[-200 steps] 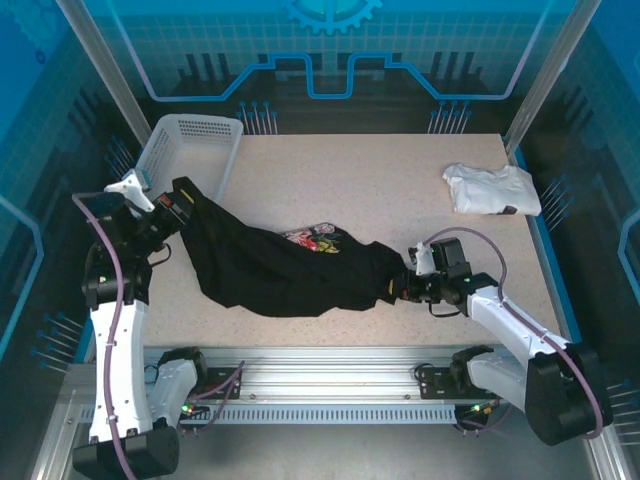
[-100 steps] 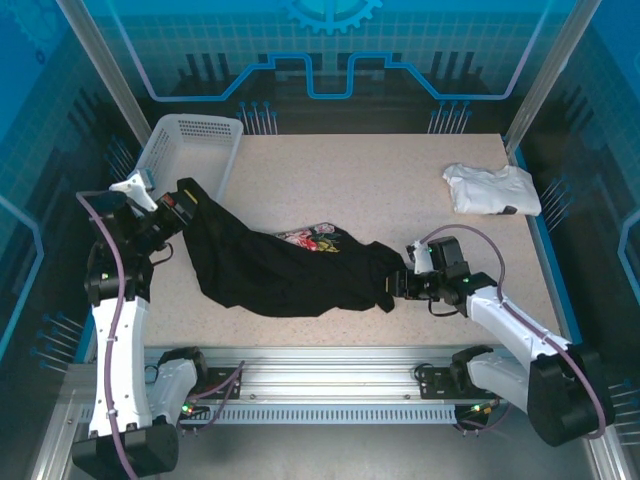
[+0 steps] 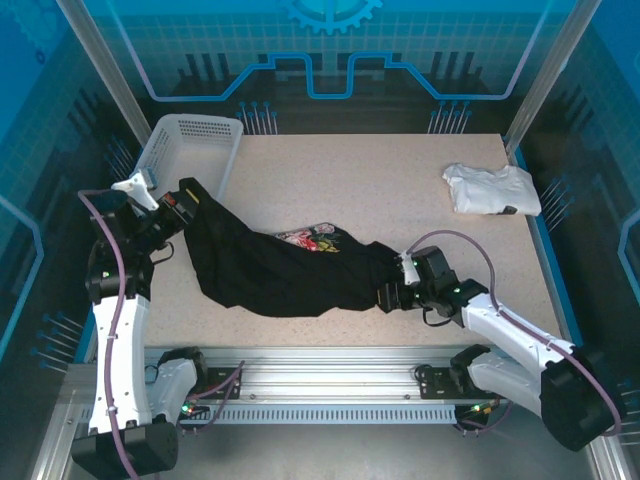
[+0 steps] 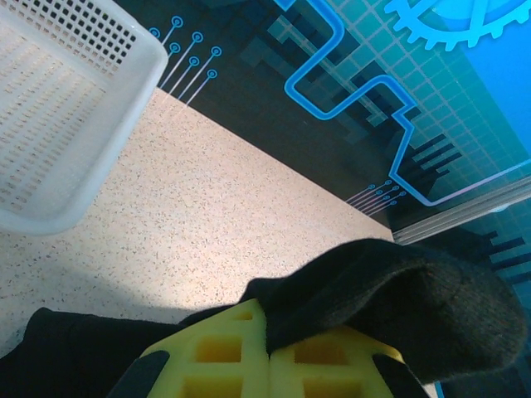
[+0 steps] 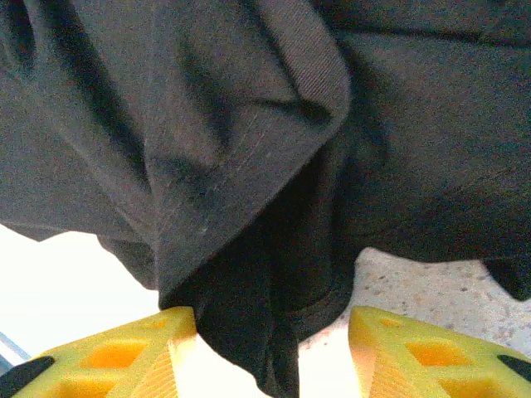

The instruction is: Fold the inside-out t-shirt

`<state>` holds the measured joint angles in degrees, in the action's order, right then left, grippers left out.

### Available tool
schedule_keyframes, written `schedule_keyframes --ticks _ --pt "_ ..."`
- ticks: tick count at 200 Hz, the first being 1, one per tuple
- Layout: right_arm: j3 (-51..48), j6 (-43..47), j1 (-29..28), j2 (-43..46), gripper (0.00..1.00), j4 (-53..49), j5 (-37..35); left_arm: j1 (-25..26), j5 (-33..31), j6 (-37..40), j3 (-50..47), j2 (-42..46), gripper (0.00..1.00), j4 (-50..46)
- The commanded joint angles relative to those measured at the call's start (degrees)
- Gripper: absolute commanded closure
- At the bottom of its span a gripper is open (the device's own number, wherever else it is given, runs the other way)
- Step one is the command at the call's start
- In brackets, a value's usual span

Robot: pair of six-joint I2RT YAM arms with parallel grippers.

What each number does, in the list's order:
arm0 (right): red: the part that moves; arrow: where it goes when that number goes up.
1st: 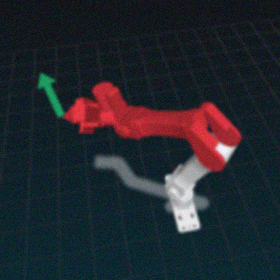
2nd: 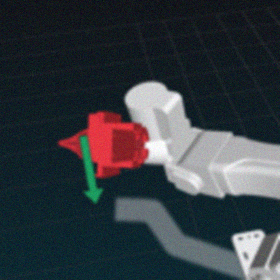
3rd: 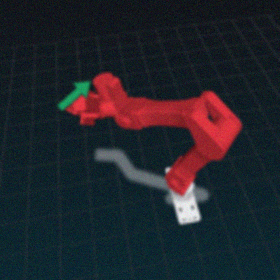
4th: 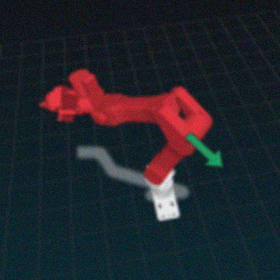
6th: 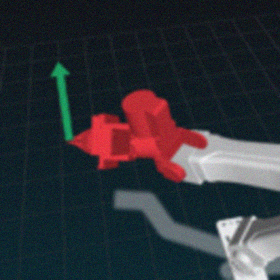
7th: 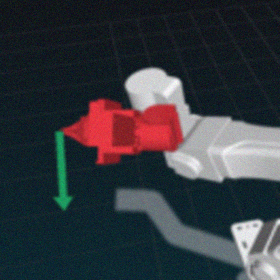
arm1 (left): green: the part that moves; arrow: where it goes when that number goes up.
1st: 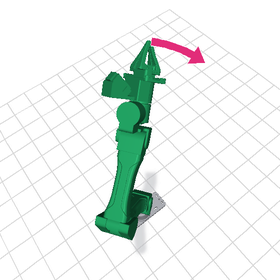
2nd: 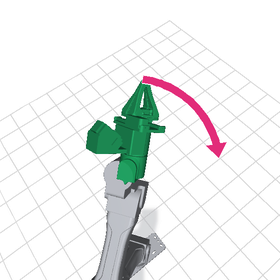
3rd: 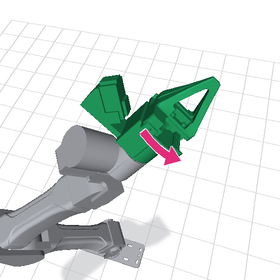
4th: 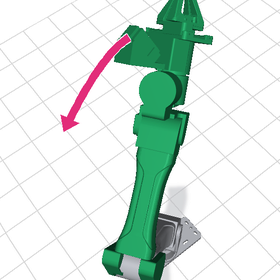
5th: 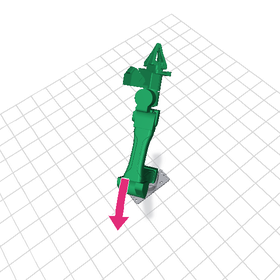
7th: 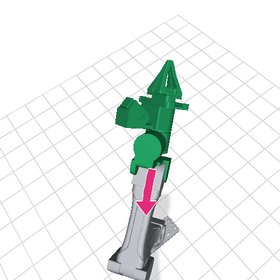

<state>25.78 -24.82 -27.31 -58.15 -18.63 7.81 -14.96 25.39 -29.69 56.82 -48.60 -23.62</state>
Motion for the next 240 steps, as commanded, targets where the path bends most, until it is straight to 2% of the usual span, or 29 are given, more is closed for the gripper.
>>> schedule_keyframes --ticks 1,40,99,127,149,161,189,207,240 --pt "-0.5 -0.8 -1.8 0.1 0.50 -0.6 -3.5 -0.5 1.5 0.0 -1.0 0.0 1.00 2.7" --pt "0.2 -1.5 -2.7 -2.0 0.64 -1.9 -5.0 -0.5 1.8 0.1 -0.9 -0.1 1.00 2.9" --pt "1.1 -2.0 -4.2 -4.3 0.76 -2.7 -6.8 -0.5 1.9 0.0 -1.2 -0.2 1.00 3.0" --pt "0.9 -1.7 -4.2 -2.3 0.87 -2.2 -7.1 -0.5 1.9 -0.2 -1.2 -0.4 1.00 3.3" --pt "1.2 -1.8 -4.2 1.2 1.00 -1.2 -6.5 -0.5 1.9 -0.3 -1.2 -0.4 1.00 3.2" --pt "3.0 -1.1 -3.6 3.5 1.00 -1.1 -5.5 -0.5 1.9 -0.5 -1.2 -0.4 1.00 3.3" --pt "12.6 1.9 1.9 6.8 1.00 -1.3 -0.4 -0.5 2.3 -2.3 0.2 -0.4 1.00 3.8" --pt "21.4 3.7 8.2 5.6 1.00 -2.7 4.7 -0.5 2.1 -4.1 2.4 -0.3 1.00 4.3" --pt "37.1 4.6 19.2 3.9 1.00 -5.8 9.5 -0.6 2.3 -8.3 10.9 0.2 1.00 5.9"
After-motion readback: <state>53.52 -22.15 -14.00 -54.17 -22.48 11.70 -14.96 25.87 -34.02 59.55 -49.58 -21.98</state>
